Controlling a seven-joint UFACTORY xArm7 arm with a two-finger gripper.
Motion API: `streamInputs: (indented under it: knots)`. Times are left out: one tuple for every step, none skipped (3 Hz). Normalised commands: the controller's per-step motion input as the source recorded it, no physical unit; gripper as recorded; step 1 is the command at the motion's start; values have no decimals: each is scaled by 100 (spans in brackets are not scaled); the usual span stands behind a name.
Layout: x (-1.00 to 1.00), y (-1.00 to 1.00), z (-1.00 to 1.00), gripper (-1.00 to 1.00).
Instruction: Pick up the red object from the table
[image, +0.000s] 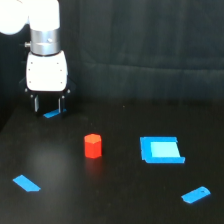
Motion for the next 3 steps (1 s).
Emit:
streamInputs:
  knots:
    - [1,20,-14,95]
    - [39,9,-9,94]
    - [67,-9,-1,96]
